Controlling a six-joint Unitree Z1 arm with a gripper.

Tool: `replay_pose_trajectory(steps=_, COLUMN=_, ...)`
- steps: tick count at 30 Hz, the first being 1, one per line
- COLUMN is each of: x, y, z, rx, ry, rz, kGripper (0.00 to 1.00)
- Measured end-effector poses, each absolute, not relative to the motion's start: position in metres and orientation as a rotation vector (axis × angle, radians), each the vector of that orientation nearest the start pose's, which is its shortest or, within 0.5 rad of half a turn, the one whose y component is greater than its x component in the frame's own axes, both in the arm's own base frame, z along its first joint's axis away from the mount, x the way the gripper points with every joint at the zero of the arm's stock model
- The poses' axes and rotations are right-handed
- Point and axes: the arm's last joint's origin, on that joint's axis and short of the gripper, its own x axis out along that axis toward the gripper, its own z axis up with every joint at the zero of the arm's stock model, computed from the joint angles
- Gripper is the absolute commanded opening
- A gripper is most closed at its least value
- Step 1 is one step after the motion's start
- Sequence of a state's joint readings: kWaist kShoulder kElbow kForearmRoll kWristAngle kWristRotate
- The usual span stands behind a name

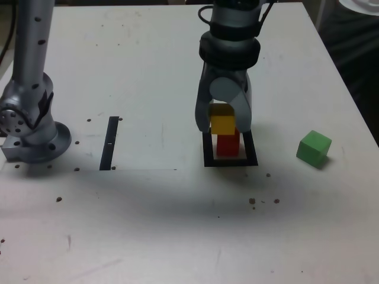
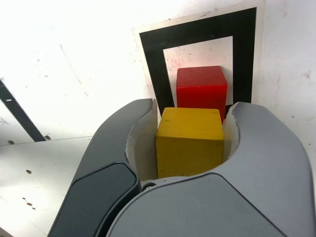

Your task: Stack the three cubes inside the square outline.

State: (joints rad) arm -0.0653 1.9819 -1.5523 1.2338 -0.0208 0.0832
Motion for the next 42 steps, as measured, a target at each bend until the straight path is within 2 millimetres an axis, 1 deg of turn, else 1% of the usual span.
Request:
replay_pose_trajectory(steps=10, x=0.356, y=-0.024, z=0.257, rx=0.100, ry=1.670, rz=-0.135, kGripper=0.33)
replay_pose_trajectory(steps=12, x=0.357, y=-0.024, z=0.257, rx=0.100, ry=1.667, rz=-0.135, kGripper=0.34)
replay_pose_trajectory(steps=13, x=0.357, y=-0.024, z=0.256, rx=0.100, ry=1.664, rz=-0.134, kGripper=0.38)
replay_pose_trajectory(steps=14, x=0.357, y=-0.024, z=0.256, rx=0.100, ry=1.662, rz=-0.134, kGripper=0.44)
replay_pose_trajectory(steps=15, x=0.357, y=-0.024, z=0.256, rx=0.100, ry=1.662, rz=-0.134, kGripper=0.51)
replay_pose_trajectory(steps=18, x=0.359, y=-0.024, z=0.253, rx=0.103, ry=1.658, rz=-0.136, kGripper=0.80)
replay_pose_trajectory(steps=19, x=0.359, y=-0.024, z=0.253, rx=0.105, ry=1.658, rz=-0.137, kGripper=0.88)
replay_pose_trajectory(steps=20, x=0.359, y=-0.024, z=0.252, rx=0.106, ry=1.656, rz=-0.138, kGripper=0.94)
replay_pose_trajectory(steps=22, x=0.359, y=-0.022, z=0.250, rx=0.106, ry=1.660, rz=-0.138, kGripper=0.99)
replay_pose_trajectory(steps=33, x=0.357, y=-0.020, z=0.248, rx=0.110, ry=1.669, rz=-0.128, kGripper=0.99)
replay_pose_trajectory(steps=42, x=0.341, y=-0.015, z=0.276, rx=0.163, ry=1.612, rz=-0.060, kGripper=0.99)
